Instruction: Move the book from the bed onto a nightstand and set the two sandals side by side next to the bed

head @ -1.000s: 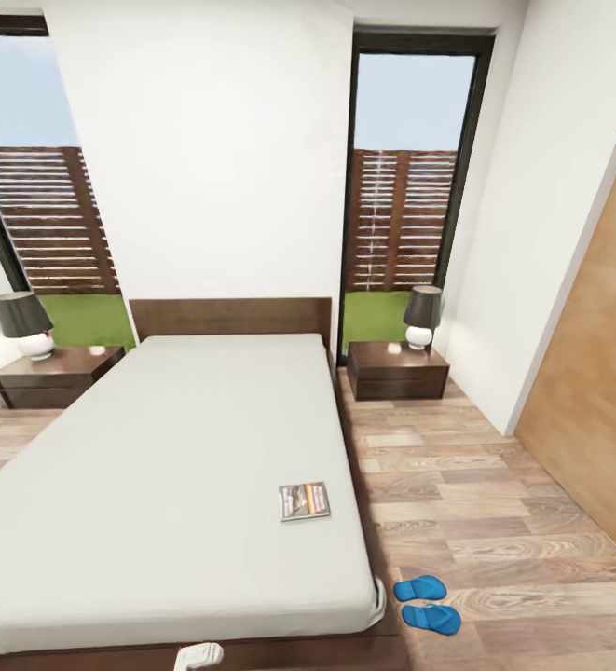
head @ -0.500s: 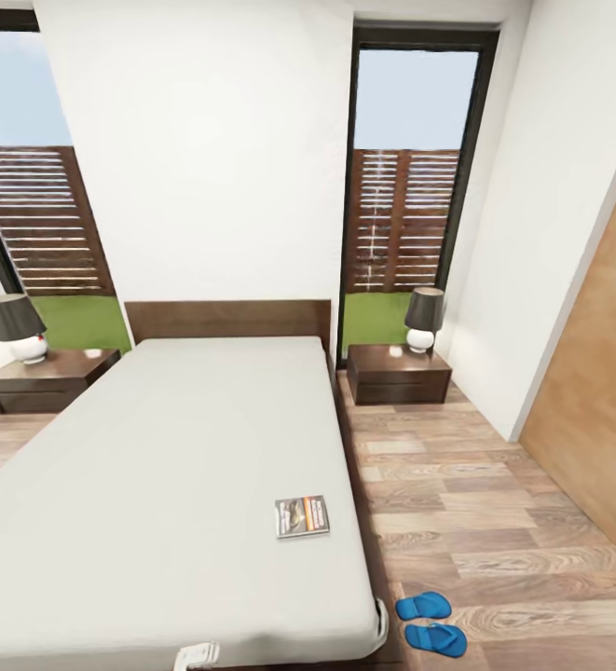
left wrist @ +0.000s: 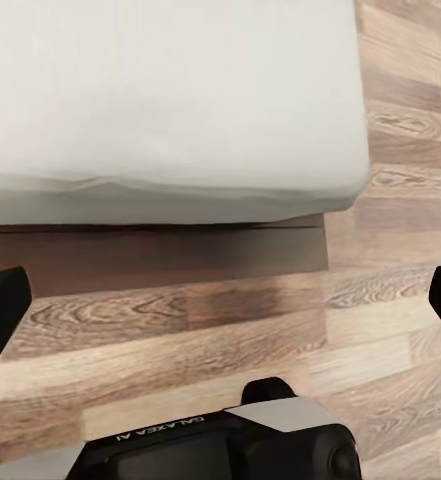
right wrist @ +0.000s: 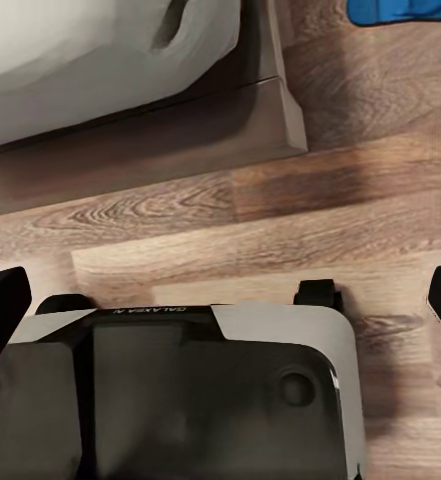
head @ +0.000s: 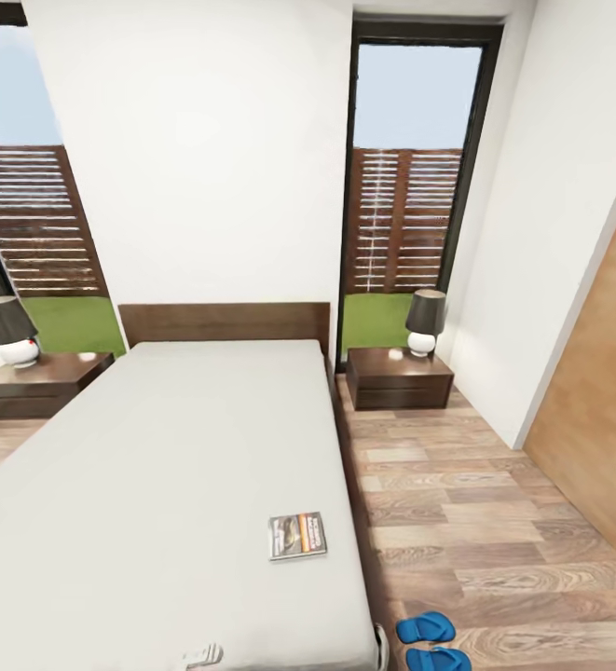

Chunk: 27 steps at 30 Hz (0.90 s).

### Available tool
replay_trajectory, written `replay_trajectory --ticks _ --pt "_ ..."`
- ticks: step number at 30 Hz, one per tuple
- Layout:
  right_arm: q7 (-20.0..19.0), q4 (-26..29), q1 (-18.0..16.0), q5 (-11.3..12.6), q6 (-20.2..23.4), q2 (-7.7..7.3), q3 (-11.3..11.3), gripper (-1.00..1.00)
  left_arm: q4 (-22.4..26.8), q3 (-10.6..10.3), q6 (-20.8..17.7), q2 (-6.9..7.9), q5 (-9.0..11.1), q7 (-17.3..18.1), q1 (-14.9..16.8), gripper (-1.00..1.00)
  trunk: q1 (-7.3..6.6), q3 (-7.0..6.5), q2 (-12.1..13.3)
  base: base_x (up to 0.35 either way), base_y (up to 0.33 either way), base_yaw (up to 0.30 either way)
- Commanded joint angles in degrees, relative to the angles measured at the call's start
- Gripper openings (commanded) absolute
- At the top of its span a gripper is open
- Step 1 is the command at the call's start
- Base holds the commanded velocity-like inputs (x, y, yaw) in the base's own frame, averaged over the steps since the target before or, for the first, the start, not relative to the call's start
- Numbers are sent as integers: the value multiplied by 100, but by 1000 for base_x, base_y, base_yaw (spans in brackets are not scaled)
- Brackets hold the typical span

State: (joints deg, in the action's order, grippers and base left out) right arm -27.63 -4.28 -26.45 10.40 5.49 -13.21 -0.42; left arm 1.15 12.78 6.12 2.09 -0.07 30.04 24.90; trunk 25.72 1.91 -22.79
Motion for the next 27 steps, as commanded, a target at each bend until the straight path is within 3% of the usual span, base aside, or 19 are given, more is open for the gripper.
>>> replay_trajectory --ticks 1,10,27 --pt "-23 -11 -9 58 31 0 -2 100 -9 16 17 2 -1 19 7 100 6 13 -13 205 -180 0" --pt "-23 -11 -9 58 31 3 -2 100 -10 20 18 2 -1 19 7 100 6 13 -13 180 -144 0" --pt "-23 -11 -9 58 31 3 -2 100 -10 23 18 2 0 19 7 100 6 13 -13 7 -5 0"
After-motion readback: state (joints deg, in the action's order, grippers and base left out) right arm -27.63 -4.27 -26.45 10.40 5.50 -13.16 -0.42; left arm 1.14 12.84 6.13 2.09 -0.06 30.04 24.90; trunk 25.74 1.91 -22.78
